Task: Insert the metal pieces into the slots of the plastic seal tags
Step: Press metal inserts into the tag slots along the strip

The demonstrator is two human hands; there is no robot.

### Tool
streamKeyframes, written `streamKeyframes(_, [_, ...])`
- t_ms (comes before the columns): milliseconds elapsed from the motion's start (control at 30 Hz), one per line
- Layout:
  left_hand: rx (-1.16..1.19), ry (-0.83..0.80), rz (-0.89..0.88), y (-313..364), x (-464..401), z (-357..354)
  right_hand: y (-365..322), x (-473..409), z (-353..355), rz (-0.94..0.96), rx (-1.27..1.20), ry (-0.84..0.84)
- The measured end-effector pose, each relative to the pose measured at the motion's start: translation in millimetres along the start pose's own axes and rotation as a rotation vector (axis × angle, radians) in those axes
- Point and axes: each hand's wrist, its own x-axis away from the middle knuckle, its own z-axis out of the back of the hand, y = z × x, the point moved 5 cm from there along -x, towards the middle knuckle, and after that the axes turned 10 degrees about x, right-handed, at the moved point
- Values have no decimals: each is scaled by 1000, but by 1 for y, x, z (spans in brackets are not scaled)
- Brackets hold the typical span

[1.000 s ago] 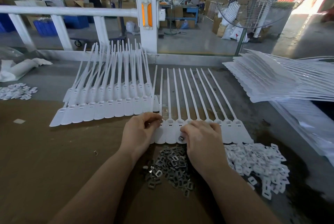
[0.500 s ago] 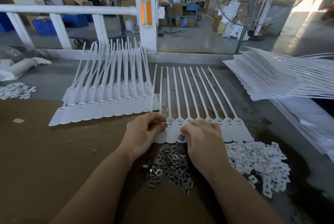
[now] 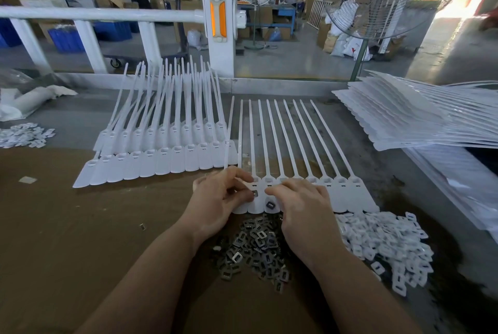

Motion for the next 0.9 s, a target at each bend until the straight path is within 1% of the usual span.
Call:
streamKeyframes(133, [-28, -21, -27, 2, 0, -1, 1, 0, -2, -10, -10, -29])
streamKeyframes(300, [-112, -43, -40, 2, 1, -3, 1, -1, 1, -10, -20, -19])
streamKeyframes(433, [-75, -42, -40, 4, 1, -2, 2, -1, 1, -23, -33, -39])
streamKeyframes(633, [-87, -48, -54, 6, 2, -3, 0, 1, -4, 48, -155, -152])
streamKeyframes(767, [-66, -41, -64, 7, 2, -3, 3, 0, -3, -8, -203, -105])
streamKeyframes(900, [-59, -62, -97, 8, 3, -6, -1, -2, -2, -39, -350, -60])
